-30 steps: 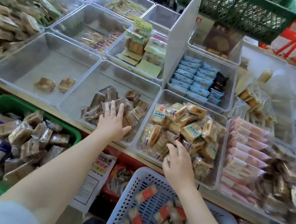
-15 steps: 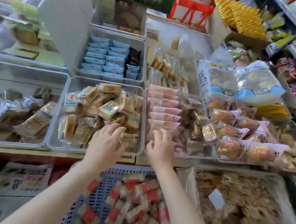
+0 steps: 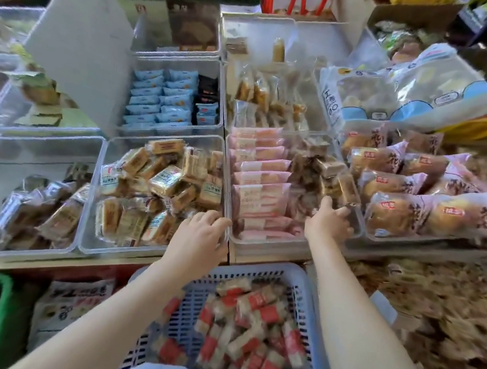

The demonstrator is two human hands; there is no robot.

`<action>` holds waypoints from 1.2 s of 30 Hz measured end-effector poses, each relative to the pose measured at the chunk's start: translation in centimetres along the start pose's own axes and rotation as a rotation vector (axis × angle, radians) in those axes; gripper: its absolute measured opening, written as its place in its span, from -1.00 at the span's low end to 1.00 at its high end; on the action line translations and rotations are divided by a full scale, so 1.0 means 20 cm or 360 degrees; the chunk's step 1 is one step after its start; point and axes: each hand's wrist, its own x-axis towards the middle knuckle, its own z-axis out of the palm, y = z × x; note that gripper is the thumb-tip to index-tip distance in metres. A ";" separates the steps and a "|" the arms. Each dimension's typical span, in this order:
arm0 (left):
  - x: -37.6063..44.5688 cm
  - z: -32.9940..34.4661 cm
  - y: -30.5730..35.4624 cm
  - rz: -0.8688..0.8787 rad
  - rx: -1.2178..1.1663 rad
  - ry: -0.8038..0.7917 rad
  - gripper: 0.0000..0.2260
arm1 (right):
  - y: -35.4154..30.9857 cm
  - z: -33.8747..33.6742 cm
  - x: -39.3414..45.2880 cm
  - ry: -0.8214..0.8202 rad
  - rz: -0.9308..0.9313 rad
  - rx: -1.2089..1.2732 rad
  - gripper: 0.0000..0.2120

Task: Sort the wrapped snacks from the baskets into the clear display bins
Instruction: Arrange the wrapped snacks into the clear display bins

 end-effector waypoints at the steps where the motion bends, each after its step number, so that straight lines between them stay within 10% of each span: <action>1: -0.01 0.00 0.00 0.0005 0.0009 -0.0001 -0.62 | 0.00 0.00 -0.01 0.0040 -0.0001 0.0030 -0.70; 8: -0.05 0.00 -0.03 0.0014 -0.0109 0.0047 -0.63 | -0.01 -0.09 -0.25 0.0365 -0.0333 0.0648 -0.72; 16: -0.15 -0.12 -0.16 -0.0090 -0.0722 0.0215 -0.30 | -0.25 -0.21 -0.69 -0.0476 -0.1127 0.1031 -0.66; 23: -0.36 -0.21 -0.52 -0.0337 -0.0642 0.0302 -0.56 | -0.60 -0.07 -1.01 -0.0752 -0.1393 0.1053 -0.62; 36: -0.68 -0.21 -1.68 -0.0909 -0.0643 0.0844 -0.56 | -1.09 0.63 -1.51 -0.0431 -0.1501 -0.0269 -0.45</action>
